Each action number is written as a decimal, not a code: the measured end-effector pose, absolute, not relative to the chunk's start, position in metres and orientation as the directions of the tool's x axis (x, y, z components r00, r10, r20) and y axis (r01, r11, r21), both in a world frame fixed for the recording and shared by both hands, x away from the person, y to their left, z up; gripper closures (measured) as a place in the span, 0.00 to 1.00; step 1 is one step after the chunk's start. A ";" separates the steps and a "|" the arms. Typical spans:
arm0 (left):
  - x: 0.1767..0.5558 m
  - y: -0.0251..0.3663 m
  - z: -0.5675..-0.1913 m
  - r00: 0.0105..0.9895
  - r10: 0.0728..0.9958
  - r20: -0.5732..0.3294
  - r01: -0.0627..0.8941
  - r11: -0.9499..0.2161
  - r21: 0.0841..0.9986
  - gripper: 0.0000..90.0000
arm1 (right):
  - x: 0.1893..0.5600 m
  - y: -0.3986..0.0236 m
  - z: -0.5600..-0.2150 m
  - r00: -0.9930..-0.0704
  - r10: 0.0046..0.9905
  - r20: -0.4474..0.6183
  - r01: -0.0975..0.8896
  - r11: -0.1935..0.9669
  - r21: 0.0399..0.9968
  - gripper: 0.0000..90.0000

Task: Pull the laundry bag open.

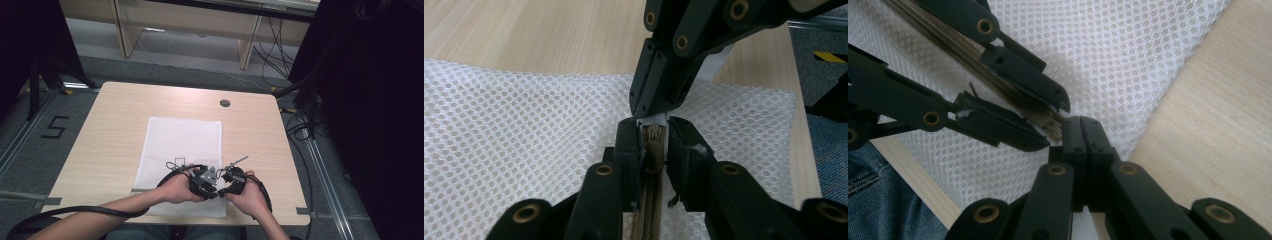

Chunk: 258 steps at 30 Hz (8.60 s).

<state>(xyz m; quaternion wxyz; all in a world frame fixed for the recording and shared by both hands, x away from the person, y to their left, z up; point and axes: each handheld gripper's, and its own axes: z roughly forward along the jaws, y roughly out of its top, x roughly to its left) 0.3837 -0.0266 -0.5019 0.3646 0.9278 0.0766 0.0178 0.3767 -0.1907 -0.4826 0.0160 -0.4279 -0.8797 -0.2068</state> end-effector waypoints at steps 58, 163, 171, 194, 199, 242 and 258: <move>0.380 -0.016 -0.488 0.989 0.143 0.034 0.084 -0.743 0.664 0.91 | 0.378 -0.186 -0.482 -0.627 0.761 0.167 0.764 0.559 0.323 1.00; 0.373 0.036 -0.484 0.985 0.172 0.026 0.104 -0.704 0.703 0.91 | 0.377 -0.187 -0.482 -0.613 0.770 0.176 0.776 0.544 0.319 1.00; 0.372 0.036 -0.484 0.986 0.163 0.033 0.094 -0.711 0.697 0.91 | 0.376 -0.186 -0.481 -0.611 0.771 0.180 0.777 0.541 0.321 1.00; 0.371 0.048 -0.482 0.984 0.175 0.038 0.100 -0.712 0.695 0.91 | 0.377 -0.187 -0.482 -0.611 0.772 0.177 0.777 0.543 0.319 1.00; 0.370 0.049 -0.482 0.984 0.173 0.038 0.098 -0.712 0.695 0.91 | 0.376 -0.187 -0.482 -0.611 0.772 0.176 0.778 0.542 0.318 1.00; 0.369 0.072 -0.483 0.977 0.208 0.034 0.127 -0.711 0.691 0.91 | 0.376 -0.187 -0.481 -0.598 0.778 0.192 0.789 0.529 0.312 1.00; 0.367 0.080 -0.481 0.977 0.212 0.038 0.128 -0.713 0.689 0.91 | 0.377 -0.188 -0.481 -0.610 0.768 0.195 0.780 0.539 0.319 1.00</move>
